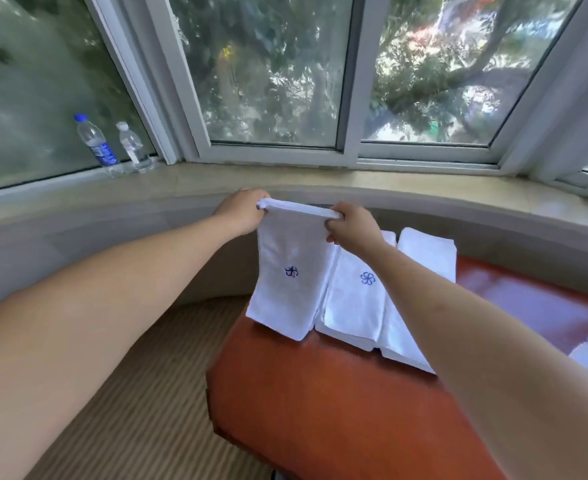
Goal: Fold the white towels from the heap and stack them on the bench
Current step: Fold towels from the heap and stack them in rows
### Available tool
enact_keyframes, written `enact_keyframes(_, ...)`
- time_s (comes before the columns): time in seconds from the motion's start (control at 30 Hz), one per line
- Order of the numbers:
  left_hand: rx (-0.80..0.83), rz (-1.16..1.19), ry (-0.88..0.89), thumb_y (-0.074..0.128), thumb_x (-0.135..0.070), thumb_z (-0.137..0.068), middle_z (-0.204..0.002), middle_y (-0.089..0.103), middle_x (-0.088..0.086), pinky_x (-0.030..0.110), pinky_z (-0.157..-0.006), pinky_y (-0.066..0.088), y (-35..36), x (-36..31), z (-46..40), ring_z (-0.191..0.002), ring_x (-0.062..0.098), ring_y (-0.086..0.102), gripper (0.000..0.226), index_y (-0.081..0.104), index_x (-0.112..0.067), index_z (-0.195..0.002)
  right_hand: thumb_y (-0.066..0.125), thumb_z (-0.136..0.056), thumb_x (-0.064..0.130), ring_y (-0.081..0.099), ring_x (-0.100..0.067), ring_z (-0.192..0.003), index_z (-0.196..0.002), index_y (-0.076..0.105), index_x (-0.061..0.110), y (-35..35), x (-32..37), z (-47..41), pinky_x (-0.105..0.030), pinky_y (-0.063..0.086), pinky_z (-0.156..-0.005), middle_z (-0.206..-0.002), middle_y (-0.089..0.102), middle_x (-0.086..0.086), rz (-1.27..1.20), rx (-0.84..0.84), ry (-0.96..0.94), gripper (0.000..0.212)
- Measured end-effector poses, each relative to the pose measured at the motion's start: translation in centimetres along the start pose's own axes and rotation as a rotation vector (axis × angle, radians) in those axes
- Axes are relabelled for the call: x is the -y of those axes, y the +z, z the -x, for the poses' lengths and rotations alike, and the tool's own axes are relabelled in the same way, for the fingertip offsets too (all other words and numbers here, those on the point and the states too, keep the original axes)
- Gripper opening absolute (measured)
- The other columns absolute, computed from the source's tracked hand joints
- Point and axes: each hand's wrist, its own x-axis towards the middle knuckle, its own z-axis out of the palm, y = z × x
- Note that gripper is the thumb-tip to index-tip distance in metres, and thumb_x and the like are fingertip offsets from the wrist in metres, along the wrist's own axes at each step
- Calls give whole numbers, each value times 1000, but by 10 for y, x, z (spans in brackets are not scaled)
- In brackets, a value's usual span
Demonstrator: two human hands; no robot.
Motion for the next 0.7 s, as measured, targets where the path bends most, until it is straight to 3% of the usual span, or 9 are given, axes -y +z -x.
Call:
enact_keyframes(0.13, 64, 17, 13, 45, -14, -96, -118, 65, 4, 42, -85, 52, 27, 6, -63, -104, 32, 62, 26, 66, -25, -109, 49, -83, 15, 72, -16, -72, -89, 62, 24, 10, -24, -60, -28, 53, -58, -69, 71, 6, 21, -34, 35, 17)
enact_keyframes(0.37, 129, 35, 38, 47, -17, -95, -97, 69, 5, 36, -68, 42, 68, 7, -162, -90, 31, 63, 19, 66, -15, -95, 50, -90, 17, 68, -24, -87, -117, 65, 16, 30, -71, -153, -37, 57, -75, -87, 73, -2, 12, -114, 116, 31)
enact_keyframes(0.6, 232, 56, -3, 47, -22, -101, -114, 67, 4, 37, -79, 46, 129, 19, -240, -102, 29, 62, 22, 64, -20, -115, 52, -93, 21, 68, -22, -90, -129, 62, 19, 61, -131, -221, -33, 55, -76, -97, 73, -1, -8, -83, 217, 38)
enact_keyframes(0.7, 279, 18, -38, 45, -28, -102, -111, 67, 2, 40, -82, 50, 157, 25, -261, -97, 27, 62, 24, 60, -23, -119, 52, -94, 21, 67, -22, -84, -132, 60, 17, 75, -156, -240, -30, 52, -68, -97, 71, -1, -30, -64, 246, 39)
